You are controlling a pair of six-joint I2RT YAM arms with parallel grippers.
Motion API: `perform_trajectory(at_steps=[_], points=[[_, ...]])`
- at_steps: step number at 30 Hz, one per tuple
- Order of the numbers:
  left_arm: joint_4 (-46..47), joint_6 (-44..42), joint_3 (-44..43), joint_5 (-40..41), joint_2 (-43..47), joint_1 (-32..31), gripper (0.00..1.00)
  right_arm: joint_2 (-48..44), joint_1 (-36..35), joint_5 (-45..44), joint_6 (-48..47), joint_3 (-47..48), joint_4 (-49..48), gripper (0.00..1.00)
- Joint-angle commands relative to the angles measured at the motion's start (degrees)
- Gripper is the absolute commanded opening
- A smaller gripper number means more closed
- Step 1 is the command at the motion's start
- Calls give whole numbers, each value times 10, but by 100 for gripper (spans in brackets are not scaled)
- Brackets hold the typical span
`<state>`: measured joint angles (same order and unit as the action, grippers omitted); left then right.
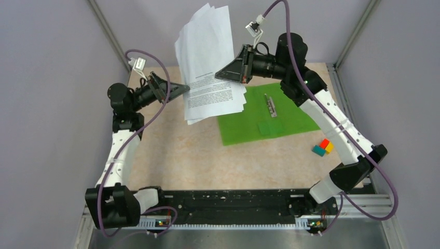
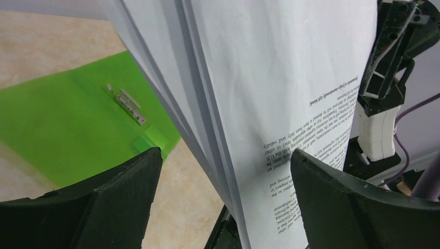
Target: Put the files into the folder
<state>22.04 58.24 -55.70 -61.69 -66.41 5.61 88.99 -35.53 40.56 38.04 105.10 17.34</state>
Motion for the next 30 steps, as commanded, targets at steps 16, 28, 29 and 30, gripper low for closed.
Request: perform_trajectory(at_steps=[16, 28, 29, 30], points=[[389, 264, -33, 40, -3, -49, 75, -97, 1, -36, -56, -43, 50, 0], [392, 252, -58, 36, 0, -53, 82, -93, 2, 31, -23, 47, 34, 0], [387, 249, -63, 37, 0, -53, 83, -92, 3, 44, -9, 51, 20, 0], [386, 249, -69, 37, -2, -53, 84, -92, 2, 54, 5, 53, 4, 0]])
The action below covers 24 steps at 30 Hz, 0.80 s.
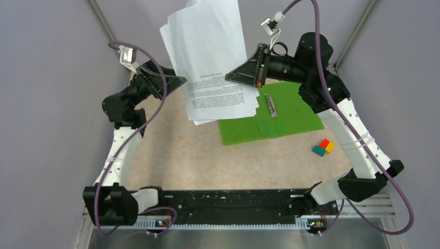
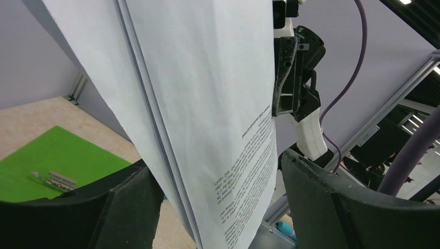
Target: Put the files into the folder
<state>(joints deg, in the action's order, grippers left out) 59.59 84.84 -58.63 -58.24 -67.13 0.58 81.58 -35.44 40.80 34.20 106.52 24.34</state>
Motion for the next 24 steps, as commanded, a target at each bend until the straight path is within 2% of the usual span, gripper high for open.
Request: perform_trajectory(at_steps=[1, 6, 14, 20, 24], points=[[11, -16, -44, 3, 3, -3, 84, -18, 1, 60, 57, 39, -81, 0], [12, -17, -57, 9, -7, -31, 87, -14, 1, 92, 110, 50, -138, 0], [28, -13, -73, 12, -13, -44, 91, -15, 1, 104, 125, 63, -154, 0], [77, 30, -91, 17, -26, -47, 94, -20, 1, 108, 123, 66, -148, 0], [83, 36, -101, 19, -24, -47, 92, -29, 1, 91, 88, 40, -113, 0]])
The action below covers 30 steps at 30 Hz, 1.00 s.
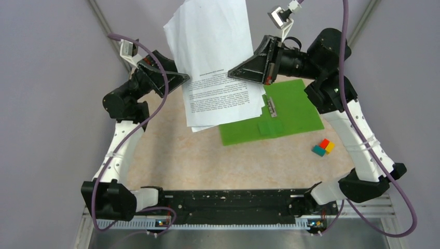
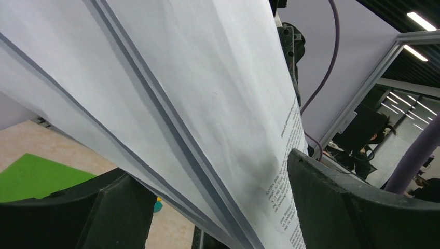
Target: Put the files into the folder
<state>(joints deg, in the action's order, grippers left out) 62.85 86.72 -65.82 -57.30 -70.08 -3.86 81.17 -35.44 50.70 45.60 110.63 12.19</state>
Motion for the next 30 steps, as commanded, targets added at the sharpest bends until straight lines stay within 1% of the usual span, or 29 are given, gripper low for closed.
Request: perform_trajectory(at_steps=[1, 7, 10, 12, 15, 17, 19, 20, 22, 23, 24, 25, 27, 28, 30], points=[[49, 17, -30, 9, 7, -3, 91, -28, 1, -15, -38, -8, 21, 0], [37, 9, -29, 9, 20, -3, 76, -50, 2, -82, -128, -14, 126, 0], [17, -5, -29, 9, 25, -3, 68, -56, 2, -113, -166, -18, 159, 0], [-2, -19, -30, 6, 28, -4, 62, -57, 2, -116, -175, -27, 162, 0], [-67, -62, -38, -1, 34, -6, 50, -59, 2, -118, -187, -41, 161, 0], [-133, -113, -46, -10, 40, -12, 47, -61, 2, -120, -195, -47, 160, 0], [-218, -183, -56, -12, 49, -21, 41, -63, 2, -116, -201, -53, 155, 0], [-256, -216, -61, -10, 52, -25, 35, -64, 2, -115, -205, -55, 154, 0], [-316, -274, -76, -8, 57, -28, 15, -67, 2, -120, -218, -62, 153, 0], [-350, -301, -89, -9, 58, -28, 1, -70, 2, -126, -229, -68, 152, 3], [-390, -329, -104, -11, 59, -28, 0, -73, 2, -132, -239, -76, 150, 17], [-421, -354, -118, -17, 60, -29, 0, -79, 2, -138, -252, -85, 146, 36], [-440, -383, -134, -38, 70, -29, 0, -90, 12, -145, -268, -112, 123, 75], [-444, -393, -141, -50, 75, -29, 0, -96, 23, -138, -270, -128, 104, 84], [-446, -405, -157, -75, 83, -29, 0, -109, 51, -101, -260, -165, 40, 93]])
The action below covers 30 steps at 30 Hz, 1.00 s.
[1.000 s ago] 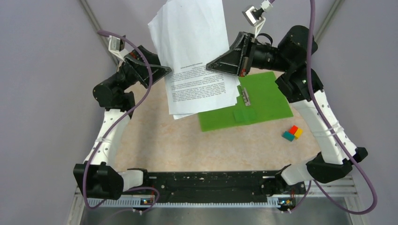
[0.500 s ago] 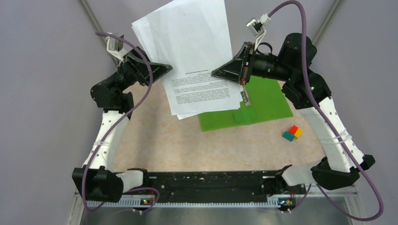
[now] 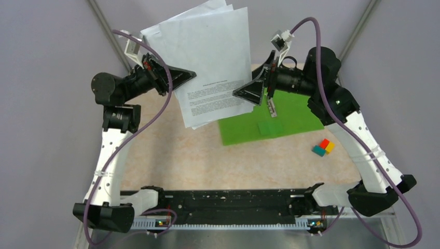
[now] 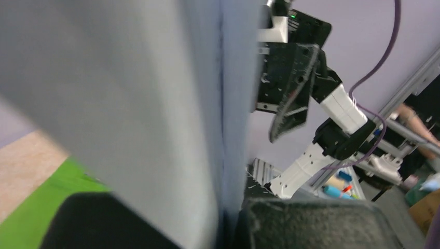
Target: Put the files into the folder
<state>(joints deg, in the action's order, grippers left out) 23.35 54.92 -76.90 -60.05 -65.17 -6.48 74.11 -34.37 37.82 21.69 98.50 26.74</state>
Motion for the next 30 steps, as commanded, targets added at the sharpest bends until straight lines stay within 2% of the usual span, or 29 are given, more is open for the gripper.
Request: perform_trajectory(at_steps=[1, 9, 16, 18, 20, 26, 28, 30], points=[[-57, -92, -54, -55, 37, -3, 0, -46, 51, 47, -13, -55, -140, 96], [-61, -100, -81, -120, 59, -8, 0, -79, 101, 150, 25, -122, -338, 99], [-68, -99, -89, -144, 72, -15, 0, -62, 107, 234, 111, -149, -493, 99], [-113, -133, -99, -134, 75, -15, 0, -54, 107, 251, 132, -150, -519, 99], [-159, -171, -106, -121, 72, -15, 0, -54, 107, 270, 182, -166, -587, 99], [-169, -182, -98, -77, 58, -15, 0, -24, 97, 302, 364, -196, -836, 99], [-146, -167, -89, -77, 53, -15, 0, -7, 84, 306, 404, -198, -881, 99], [-132, -158, -84, -81, 50, -15, 0, 8, 74, 306, 408, -194, -883, 98]])
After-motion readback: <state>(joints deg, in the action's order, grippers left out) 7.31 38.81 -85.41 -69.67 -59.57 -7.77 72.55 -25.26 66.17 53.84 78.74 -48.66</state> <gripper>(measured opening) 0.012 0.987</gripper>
